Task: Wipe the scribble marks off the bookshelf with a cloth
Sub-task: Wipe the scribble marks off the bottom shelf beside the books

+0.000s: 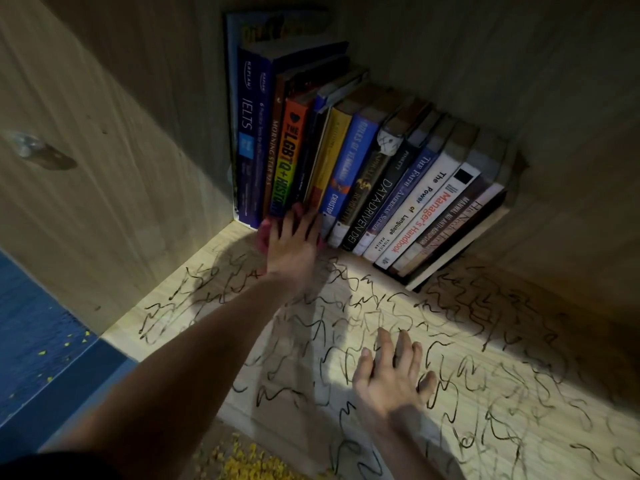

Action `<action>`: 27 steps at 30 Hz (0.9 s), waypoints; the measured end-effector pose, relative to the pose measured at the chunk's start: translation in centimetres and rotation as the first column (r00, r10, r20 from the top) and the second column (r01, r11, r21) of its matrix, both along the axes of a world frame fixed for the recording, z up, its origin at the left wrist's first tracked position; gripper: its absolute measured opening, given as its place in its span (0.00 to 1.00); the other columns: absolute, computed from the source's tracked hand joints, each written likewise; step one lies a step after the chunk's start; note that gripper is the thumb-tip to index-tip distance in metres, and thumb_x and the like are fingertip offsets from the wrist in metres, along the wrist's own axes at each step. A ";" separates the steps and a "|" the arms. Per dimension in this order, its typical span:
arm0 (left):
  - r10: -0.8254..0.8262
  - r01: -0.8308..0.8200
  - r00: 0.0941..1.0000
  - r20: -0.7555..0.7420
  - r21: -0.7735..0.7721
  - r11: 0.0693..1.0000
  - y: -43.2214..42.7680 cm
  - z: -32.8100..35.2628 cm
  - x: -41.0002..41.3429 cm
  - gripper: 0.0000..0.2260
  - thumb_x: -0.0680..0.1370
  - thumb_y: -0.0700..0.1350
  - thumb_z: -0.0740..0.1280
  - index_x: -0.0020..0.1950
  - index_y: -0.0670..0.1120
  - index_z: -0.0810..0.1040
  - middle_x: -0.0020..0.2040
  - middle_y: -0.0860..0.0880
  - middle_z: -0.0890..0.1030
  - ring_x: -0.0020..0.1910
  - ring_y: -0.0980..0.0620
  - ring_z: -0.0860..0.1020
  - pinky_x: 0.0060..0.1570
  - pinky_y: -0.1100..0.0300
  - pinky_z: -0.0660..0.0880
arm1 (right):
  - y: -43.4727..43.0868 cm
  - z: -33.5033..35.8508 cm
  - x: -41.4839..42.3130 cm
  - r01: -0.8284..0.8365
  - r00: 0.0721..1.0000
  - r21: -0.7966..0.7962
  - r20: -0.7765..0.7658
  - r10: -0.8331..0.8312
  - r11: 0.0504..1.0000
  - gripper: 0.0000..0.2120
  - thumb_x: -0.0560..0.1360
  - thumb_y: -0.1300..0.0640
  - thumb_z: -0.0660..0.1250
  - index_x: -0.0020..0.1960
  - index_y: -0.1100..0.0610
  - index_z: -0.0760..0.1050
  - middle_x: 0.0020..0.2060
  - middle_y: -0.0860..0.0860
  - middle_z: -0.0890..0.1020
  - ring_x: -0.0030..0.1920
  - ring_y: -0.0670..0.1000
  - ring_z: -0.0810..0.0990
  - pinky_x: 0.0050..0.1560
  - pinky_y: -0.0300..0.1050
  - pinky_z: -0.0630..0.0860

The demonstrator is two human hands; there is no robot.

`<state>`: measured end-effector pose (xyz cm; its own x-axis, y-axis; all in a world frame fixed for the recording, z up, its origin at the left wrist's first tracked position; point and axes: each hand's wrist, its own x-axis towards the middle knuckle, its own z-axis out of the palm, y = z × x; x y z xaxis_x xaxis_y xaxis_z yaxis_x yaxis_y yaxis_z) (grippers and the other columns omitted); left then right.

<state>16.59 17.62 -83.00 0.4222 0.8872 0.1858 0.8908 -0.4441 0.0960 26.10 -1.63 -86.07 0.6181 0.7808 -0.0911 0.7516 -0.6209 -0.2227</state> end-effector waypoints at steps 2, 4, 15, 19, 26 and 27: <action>0.038 -0.057 0.994 -0.104 -0.186 0.981 0.1 -0.6 1.2 0.28 0.83 0.52 0.51 0.79 0.42 0.47 0.79 0.47 0.51 0.76 0.39 0.49 0.72 0.41 0.48 | -0.2 0.0 0.2 -0.005 1.000 -0.015 -0.023 0.004 1.000 0.31 0.72 0.41 0.40 0.72 0.46 0.61 0.72 0.56 0.66 0.73 0.59 0.62 0.67 0.62 0.51; 0.105 -0.151 0.977 -0.187 -0.255 0.955 0.2 -0.6 1.8 0.28 0.83 0.55 0.46 0.78 0.41 0.47 0.78 0.46 0.53 0.75 0.39 0.51 0.72 0.44 0.53 | -0.6 -0.5 0.6 -0.019 1.000 -0.093 -0.018 0.017 0.995 0.39 0.66 0.38 0.27 0.76 0.42 0.48 0.78 0.49 0.49 0.77 0.53 0.44 0.72 0.58 0.40; 0.072 -0.103 0.992 -0.099 -0.366 0.925 0.7 1.3 1.4 0.24 0.82 0.56 0.52 0.73 0.42 0.64 0.73 0.43 0.63 0.72 0.36 0.57 0.69 0.44 0.59 | -0.1 -1.1 0.4 0.003 0.997 0.056 0.074 -0.007 0.998 0.31 0.74 0.42 0.42 0.70 0.50 0.69 0.71 0.55 0.70 0.72 0.59 0.65 0.66 0.59 0.50; 0.053 0.002 0.994 0.097 -0.501 0.865 -1.7 2.2 0.8 0.21 0.82 0.56 0.56 0.58 0.39 0.76 0.59 0.39 0.77 0.58 0.40 0.75 0.58 0.49 0.73 | -0.3 -0.6 0.3 0.008 1.000 0.035 0.024 -0.009 0.999 0.29 0.74 0.43 0.45 0.68 0.51 0.71 0.69 0.56 0.71 0.71 0.60 0.67 0.66 0.64 0.57; 0.035 0.003 0.994 0.100 -0.359 0.933 0.5 -0.6 -1.2 0.26 0.82 0.57 0.52 0.78 0.52 0.52 0.78 0.53 0.53 0.74 0.43 0.55 0.72 0.47 0.51 | -0.5 0.7 0.2 0.006 0.999 -0.081 0.049 -0.002 0.997 0.43 0.63 0.40 0.22 0.77 0.44 0.45 0.78 0.48 0.45 0.77 0.53 0.41 0.73 0.57 0.41; 0.057 -0.020 0.995 0.087 -0.380 0.925 0.7 -1.1 -1.0 0.27 0.82 0.58 0.51 0.79 0.52 0.51 0.79 0.53 0.53 0.74 0.43 0.54 0.72 0.47 0.50 | -0.5 0.6 0.2 0.011 0.999 -0.083 0.046 -0.007 0.997 0.44 0.63 0.40 0.22 0.77 0.44 0.45 0.78 0.48 0.45 0.77 0.52 0.40 0.73 0.57 0.41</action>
<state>15.56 18.33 -84.12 0.3833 0.9145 -0.1298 0.8852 -0.3236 0.3343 26.25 -2.10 -85.49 0.6303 0.7660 -0.1267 0.7539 -0.6428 -0.1358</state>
